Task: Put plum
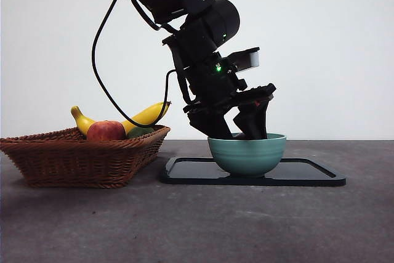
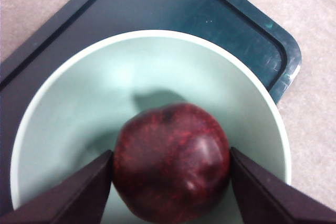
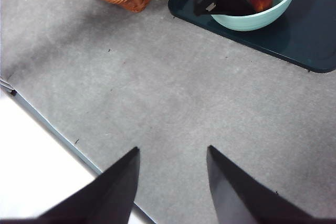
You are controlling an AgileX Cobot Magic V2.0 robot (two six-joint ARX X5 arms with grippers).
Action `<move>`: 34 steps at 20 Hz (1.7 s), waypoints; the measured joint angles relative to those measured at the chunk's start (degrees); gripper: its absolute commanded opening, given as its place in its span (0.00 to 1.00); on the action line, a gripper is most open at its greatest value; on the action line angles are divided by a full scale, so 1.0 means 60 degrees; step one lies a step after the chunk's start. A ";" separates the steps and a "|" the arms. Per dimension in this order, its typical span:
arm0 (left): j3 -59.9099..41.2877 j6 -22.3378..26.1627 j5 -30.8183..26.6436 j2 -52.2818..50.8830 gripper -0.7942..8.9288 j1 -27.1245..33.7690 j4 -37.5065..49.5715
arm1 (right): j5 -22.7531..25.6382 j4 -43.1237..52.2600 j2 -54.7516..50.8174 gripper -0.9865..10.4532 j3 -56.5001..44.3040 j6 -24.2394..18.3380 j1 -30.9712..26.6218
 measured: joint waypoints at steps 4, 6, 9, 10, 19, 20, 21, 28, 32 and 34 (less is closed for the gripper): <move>0.0211 -0.0004 -0.0004 0.0004 0.39 0.0000 -0.0255 | 0.0000 0.0000 0.0000 0.26 0.0000 0.0000 0.0000; 0.0627 -0.0004 -0.0007 0.0004 0.39 0.0000 -0.0506 | 0.0000 0.0000 0.0000 0.26 0.0000 0.0000 0.0000; 0.1614 -0.0004 -0.0004 0.0004 0.39 0.0007 -0.1366 | 0.0004 0.0000 0.0000 0.26 -0.0004 0.0000 0.0000; 0.2007 -0.0007 -0.0004 0.0004 0.39 0.0029 -0.1734 | 0.0018 0.0000 0.0000 0.26 0.0000 0.0000 0.0000; 0.3931 -0.0623 -0.0011 -0.1151 0.39 0.1184 -0.3362 | 0.0055 0.0004 0.0000 0.26 0.0000 0.0000 0.0000; 0.3931 -0.0627 -0.0007 -0.1541 0.39 0.1330 -0.3526 | 0.0055 0.0004 0.0000 0.26 0.0000 -0.0004 0.0000; 0.3931 -0.0659 -0.0004 -0.2036 0.39 0.1523 -0.3799 | 0.0055 0.0004 0.0000 0.26 0.0000 -0.0004 0.0000; 0.3956 -0.0663 0.0015 -0.4295 0.39 0.2962 -0.5763 | 0.0055 0.0007 0.0000 0.26 -0.0004 -0.0004 0.0000; 0.3756 -0.0470 0.0109 -0.5479 0.39 0.3457 -0.6696 | 0.0055 0.0131 0.0000 0.26 0.0000 -0.0007 0.0000; 0.3016 -0.0437 0.0229 -0.6186 0.39 0.3679 -0.6634 | 0.0055 0.0211 0.0000 0.26 -0.0004 -0.0007 0.0000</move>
